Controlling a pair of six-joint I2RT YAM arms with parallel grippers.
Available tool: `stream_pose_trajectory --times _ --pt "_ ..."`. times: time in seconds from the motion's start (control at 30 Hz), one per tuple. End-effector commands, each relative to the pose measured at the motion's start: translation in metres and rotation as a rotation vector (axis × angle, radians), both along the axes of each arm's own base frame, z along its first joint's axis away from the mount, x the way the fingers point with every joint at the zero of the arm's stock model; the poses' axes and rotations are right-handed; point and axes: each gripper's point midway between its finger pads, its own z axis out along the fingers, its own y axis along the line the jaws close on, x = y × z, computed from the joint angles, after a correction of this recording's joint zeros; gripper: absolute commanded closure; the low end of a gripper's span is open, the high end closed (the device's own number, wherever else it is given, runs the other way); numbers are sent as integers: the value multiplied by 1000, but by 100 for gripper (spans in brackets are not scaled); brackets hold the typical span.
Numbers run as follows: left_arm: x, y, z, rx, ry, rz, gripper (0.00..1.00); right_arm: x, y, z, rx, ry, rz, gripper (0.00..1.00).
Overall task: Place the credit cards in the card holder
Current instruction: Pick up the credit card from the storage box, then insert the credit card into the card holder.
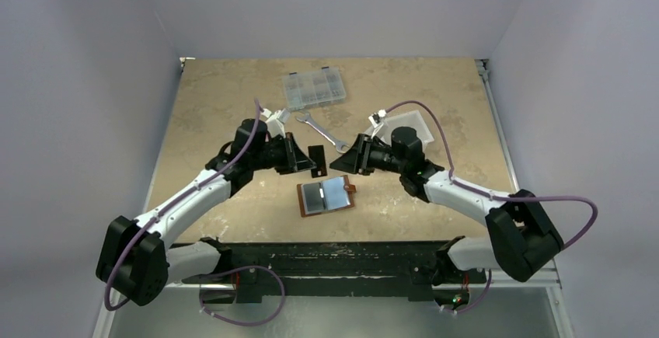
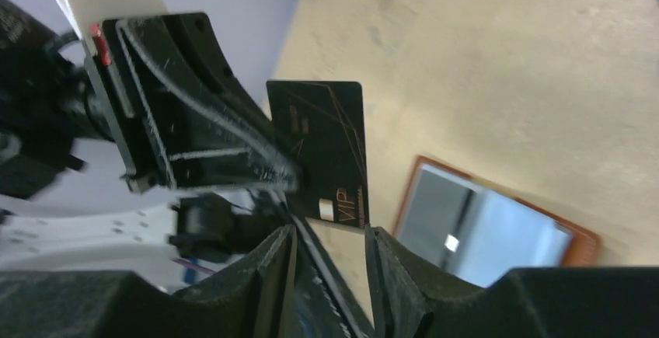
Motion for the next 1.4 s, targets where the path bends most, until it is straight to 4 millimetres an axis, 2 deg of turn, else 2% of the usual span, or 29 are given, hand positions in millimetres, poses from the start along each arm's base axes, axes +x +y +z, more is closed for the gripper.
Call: stream_pose_trajectory --times 0.0,0.1,0.27,0.33,0.53,0.8,1.03,1.17,1.37 --pt "-17 53 -68 335 111 -5 100 -4 -11 -49 -316 -63 113 55" --pt "-21 45 -71 285 127 -38 100 -13 -3 -74 -380 -33 201 63" --pt "-23 34 -89 247 193 -73 100 -15 12 -98 -373 8 259 93" --pt "-25 27 -92 205 213 -100 100 -13 12 -110 -387 24 255 100" --pt "-33 20 -103 164 264 -131 100 -9 -5 -143 -495 66 184 100" --pt "-44 11 -121 95 356 -167 100 -8 -22 -164 -574 86 116 100" --pt "-47 7 -129 47 411 -153 100 -9 -23 -170 -572 102 114 100" --pt "-50 9 -141 68 444 -145 100 -8 -22 -169 -569 98 114 100" --pt "-49 10 -148 82 464 -132 100 -8 -23 -166 -567 91 110 100"
